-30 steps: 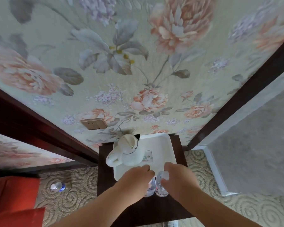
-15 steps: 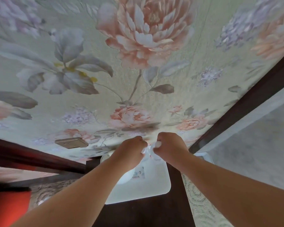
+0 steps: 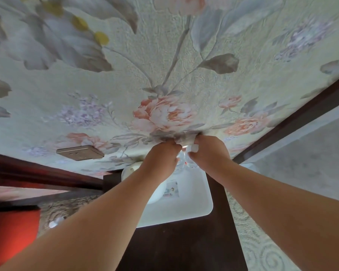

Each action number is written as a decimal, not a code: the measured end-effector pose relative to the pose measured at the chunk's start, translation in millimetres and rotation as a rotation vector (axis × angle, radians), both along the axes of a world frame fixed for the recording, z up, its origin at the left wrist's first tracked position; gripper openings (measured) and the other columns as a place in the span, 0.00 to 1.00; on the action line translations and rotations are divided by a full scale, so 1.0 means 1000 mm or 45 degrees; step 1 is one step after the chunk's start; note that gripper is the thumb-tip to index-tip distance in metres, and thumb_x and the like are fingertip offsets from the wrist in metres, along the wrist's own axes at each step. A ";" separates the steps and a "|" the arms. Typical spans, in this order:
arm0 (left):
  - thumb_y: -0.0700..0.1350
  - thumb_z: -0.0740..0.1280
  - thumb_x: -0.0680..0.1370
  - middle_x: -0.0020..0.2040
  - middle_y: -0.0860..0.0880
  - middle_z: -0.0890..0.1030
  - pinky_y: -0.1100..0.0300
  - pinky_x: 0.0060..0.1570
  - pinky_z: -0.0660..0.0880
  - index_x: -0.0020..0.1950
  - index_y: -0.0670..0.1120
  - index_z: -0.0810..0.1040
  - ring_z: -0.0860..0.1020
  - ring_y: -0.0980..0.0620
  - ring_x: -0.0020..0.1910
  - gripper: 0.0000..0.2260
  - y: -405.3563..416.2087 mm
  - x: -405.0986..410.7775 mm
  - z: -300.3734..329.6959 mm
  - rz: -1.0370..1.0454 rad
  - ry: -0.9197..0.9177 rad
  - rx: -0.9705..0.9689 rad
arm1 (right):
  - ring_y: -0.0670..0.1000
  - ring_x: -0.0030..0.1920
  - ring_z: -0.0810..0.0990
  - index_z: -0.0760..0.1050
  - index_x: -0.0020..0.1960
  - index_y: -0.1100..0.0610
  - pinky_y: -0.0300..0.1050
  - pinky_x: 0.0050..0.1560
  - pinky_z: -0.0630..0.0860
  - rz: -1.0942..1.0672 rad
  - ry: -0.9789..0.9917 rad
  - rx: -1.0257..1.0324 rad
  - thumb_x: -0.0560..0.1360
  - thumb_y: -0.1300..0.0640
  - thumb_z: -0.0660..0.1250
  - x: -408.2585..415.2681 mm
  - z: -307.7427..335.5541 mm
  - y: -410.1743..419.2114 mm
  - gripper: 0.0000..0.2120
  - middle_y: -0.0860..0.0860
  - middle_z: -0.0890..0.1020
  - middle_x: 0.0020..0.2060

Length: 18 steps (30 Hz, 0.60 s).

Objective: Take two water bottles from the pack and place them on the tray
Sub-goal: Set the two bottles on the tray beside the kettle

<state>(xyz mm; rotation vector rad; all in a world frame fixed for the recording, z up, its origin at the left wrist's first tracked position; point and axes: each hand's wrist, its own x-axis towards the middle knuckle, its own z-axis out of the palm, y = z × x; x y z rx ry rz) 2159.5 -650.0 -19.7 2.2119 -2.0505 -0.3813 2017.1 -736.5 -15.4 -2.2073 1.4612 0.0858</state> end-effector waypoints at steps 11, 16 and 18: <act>0.55 0.69 0.79 0.50 0.44 0.83 0.57 0.44 0.76 0.55 0.43 0.82 0.83 0.43 0.49 0.15 0.000 -0.007 0.001 0.137 -0.157 0.055 | 0.58 0.52 0.85 0.79 0.61 0.55 0.47 0.45 0.79 0.289 0.094 -0.030 0.77 0.57 0.70 -0.004 0.007 -0.004 0.13 0.53 0.85 0.49; 0.57 0.71 0.78 0.46 0.45 0.85 0.60 0.37 0.67 0.52 0.44 0.82 0.83 0.43 0.47 0.16 -0.002 -0.009 0.002 0.222 -0.188 0.076 | 0.58 0.57 0.83 0.81 0.64 0.52 0.46 0.51 0.77 0.633 0.176 -0.045 0.78 0.60 0.70 -0.007 0.016 -0.012 0.15 0.54 0.85 0.55; 0.57 0.71 0.77 0.44 0.45 0.85 0.60 0.36 0.66 0.50 0.43 0.82 0.84 0.43 0.46 0.17 -0.002 -0.008 0.004 0.250 -0.201 0.094 | 0.58 0.59 0.83 0.81 0.66 0.51 0.47 0.54 0.77 0.710 0.189 -0.031 0.78 0.61 0.70 -0.008 0.020 -0.016 0.18 0.55 0.83 0.59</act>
